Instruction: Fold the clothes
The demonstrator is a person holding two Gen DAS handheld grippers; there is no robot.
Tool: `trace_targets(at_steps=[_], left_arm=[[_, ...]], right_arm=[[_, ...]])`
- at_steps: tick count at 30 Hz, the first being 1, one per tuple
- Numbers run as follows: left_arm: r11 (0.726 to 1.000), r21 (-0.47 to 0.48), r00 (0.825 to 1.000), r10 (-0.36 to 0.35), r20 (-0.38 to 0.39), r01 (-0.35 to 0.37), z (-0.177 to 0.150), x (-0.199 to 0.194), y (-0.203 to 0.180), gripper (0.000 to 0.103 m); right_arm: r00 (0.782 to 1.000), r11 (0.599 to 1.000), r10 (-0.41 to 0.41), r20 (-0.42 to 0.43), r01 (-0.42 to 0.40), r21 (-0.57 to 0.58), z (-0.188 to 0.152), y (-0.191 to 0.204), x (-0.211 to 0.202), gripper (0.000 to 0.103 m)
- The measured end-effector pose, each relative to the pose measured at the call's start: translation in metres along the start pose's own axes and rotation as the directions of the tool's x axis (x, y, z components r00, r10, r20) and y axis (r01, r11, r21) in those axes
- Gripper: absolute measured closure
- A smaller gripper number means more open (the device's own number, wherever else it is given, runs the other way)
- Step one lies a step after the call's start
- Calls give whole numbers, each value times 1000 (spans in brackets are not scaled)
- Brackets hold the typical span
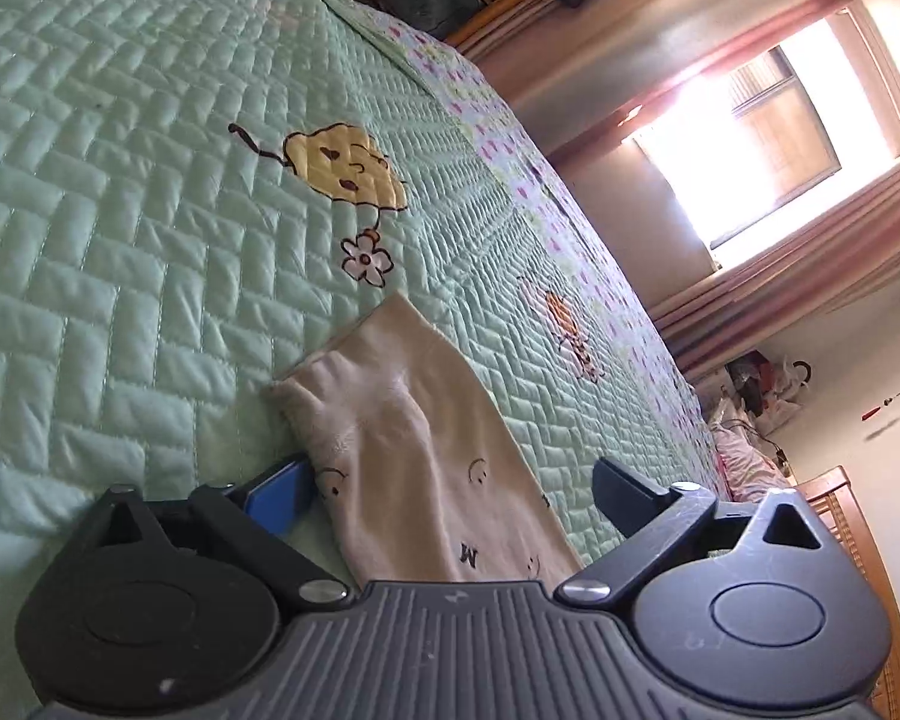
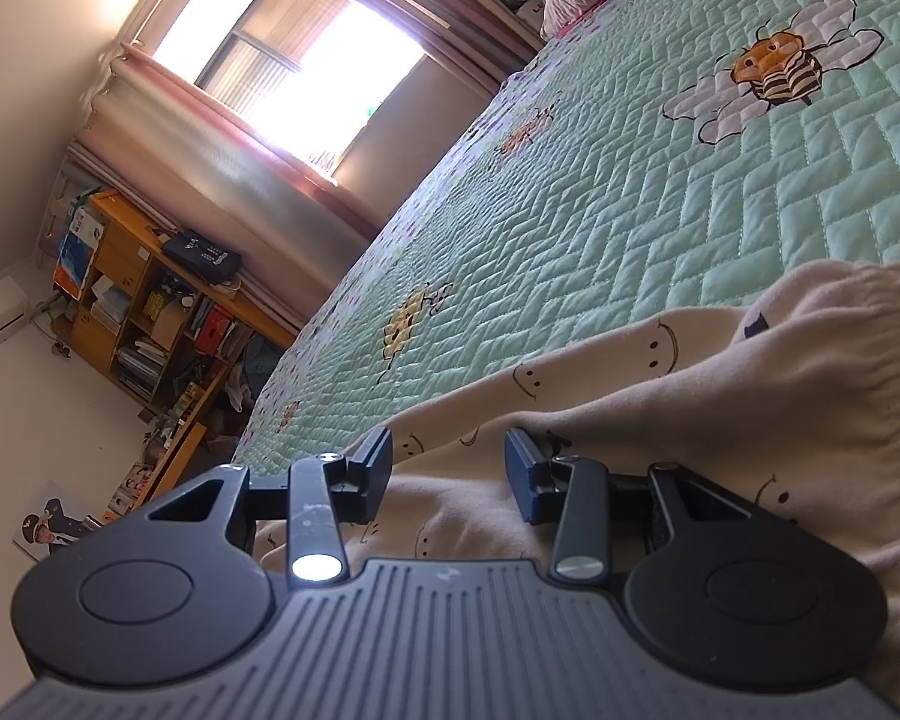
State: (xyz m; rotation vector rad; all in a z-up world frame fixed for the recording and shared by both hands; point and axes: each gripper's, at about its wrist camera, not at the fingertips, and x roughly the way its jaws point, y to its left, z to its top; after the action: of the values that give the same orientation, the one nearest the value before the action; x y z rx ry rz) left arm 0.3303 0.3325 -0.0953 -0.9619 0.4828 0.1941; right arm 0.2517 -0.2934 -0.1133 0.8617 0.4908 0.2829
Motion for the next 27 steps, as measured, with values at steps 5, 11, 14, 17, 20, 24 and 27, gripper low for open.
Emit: trace_targets(at_steps=[5, 11, 14, 17, 20, 24, 27], left_arm=[[998, 12, 998, 68, 16, -68, 1, 2, 4, 57], [997, -2, 995, 81, 60, -81, 0, -4, 5, 67], [998, -26, 993, 53, 105, -50, -1, -11, 4, 66], [992, -92, 988, 97, 118, -87, -4, -12, 11, 52], [990, -118, 988, 86, 126, -71, -4, -10, 15, 49], [993, -91, 989, 90, 118, -80, 1, -2, 8, 45], [992, -47, 987, 123, 104, -118, 5, 7, 0, 52]], right_arm=[[1000, 1000, 0, 1, 0, -1, 1, 1, 0, 59], [1000, 1000, 2, 2, -2, 0, -1, 1, 0, 58], [1000, 1000, 4, 2, -4, 1, 0, 1, 0, 58], [1000, 1000, 5, 2, -5, 1, 1, 0, -1, 57], [1000, 1000, 6, 2, -6, 1, 0, 0, -2, 57], [1000, 1000, 5, 2, -5, -1, -1, 1, -1, 57], [1000, 1000, 4, 3, -4, -2, -1, 1, -2, 57]])
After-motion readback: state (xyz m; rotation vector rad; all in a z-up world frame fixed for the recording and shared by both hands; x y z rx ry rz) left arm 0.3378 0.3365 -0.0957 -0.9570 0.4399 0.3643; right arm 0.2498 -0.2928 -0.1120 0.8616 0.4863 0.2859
